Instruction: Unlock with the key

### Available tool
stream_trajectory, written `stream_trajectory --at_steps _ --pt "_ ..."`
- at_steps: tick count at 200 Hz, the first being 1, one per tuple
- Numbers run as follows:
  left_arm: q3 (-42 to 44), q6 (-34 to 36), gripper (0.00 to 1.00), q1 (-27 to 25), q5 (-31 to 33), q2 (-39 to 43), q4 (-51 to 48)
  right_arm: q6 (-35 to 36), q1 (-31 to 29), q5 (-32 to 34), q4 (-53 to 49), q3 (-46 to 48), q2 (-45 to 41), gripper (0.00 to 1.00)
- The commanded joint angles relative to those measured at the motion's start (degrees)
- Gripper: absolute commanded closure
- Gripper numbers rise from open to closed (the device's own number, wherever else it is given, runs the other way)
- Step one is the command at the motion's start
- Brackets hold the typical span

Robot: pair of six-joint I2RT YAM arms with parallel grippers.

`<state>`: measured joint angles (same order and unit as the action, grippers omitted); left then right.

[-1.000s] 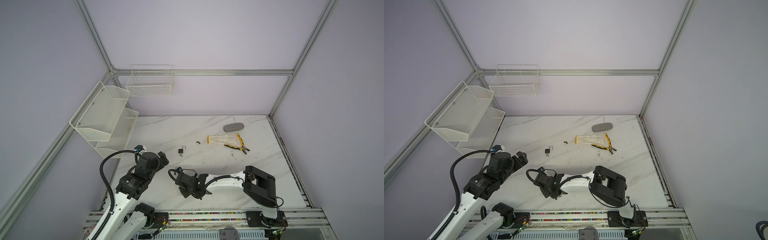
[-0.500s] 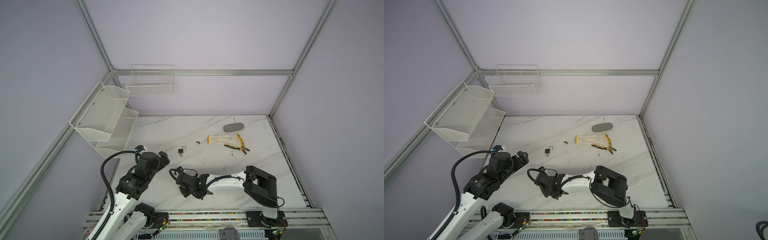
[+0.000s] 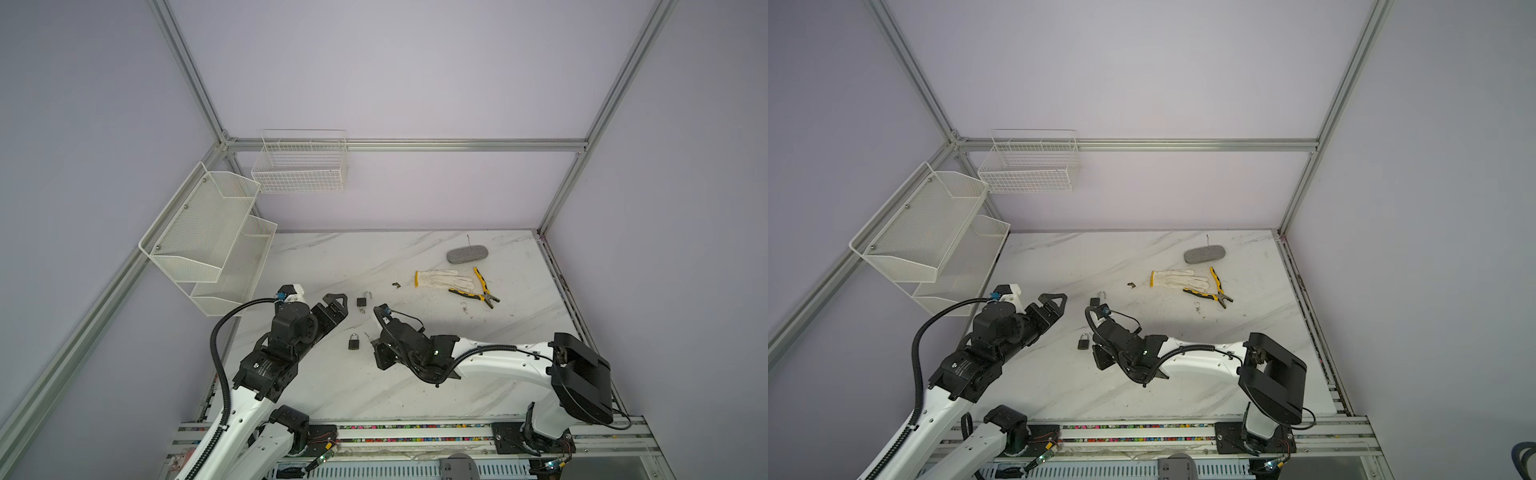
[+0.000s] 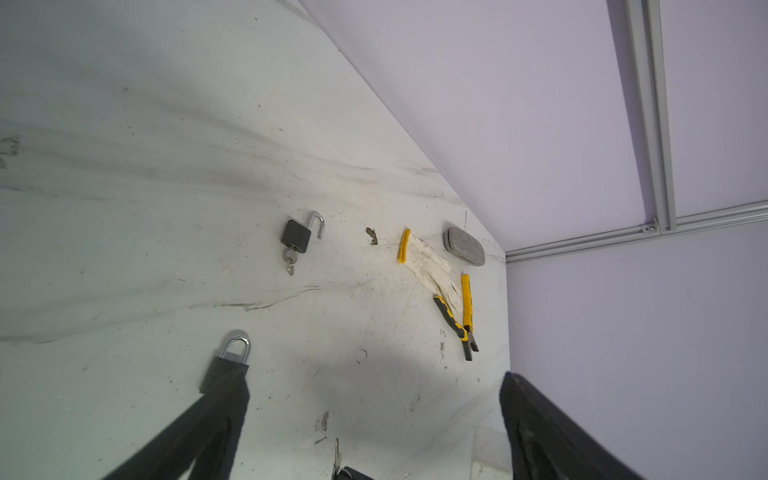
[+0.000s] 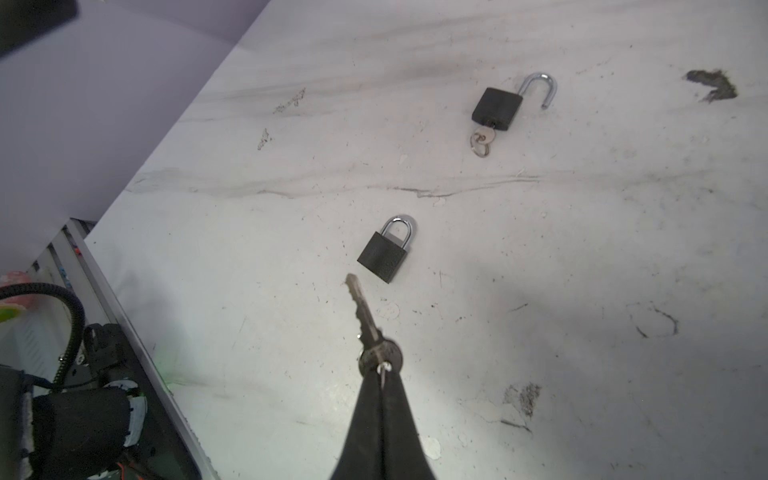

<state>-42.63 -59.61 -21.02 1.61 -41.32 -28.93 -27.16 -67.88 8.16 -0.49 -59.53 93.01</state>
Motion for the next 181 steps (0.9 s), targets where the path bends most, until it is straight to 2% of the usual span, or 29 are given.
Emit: stream_trajectory --at_steps 1,25,97,159,181 --pt "3.28 0.79 0.09 -0.11 -8.96 -3.80 9.17 0.73 1.26 -0.25 3.02 0.61 -2.58 1.00" --pt "3.77 1.98 0.14 -1.30 -11.16 -7.35 12.01 -0.70 2.96 -2.49 3.29 -0.28 -4.24 1.00" --pt "4.27 4.37 0.25 -6.24 -11.10 -12.60 15.39 -0.33 6.57 -7.37 4.26 -1.87 -5.21 1.00" --pt "3.50 6.17 0.34 -7.20 -12.27 -17.10 15.93 0.21 7.96 -11.09 5.08 -2.36 -4.86 1.00" --pt "3.61 6.35 0.42 -7.33 -12.61 -17.65 16.86 0.02 8.11 -11.06 5.12 -2.35 -4.53 1.00"
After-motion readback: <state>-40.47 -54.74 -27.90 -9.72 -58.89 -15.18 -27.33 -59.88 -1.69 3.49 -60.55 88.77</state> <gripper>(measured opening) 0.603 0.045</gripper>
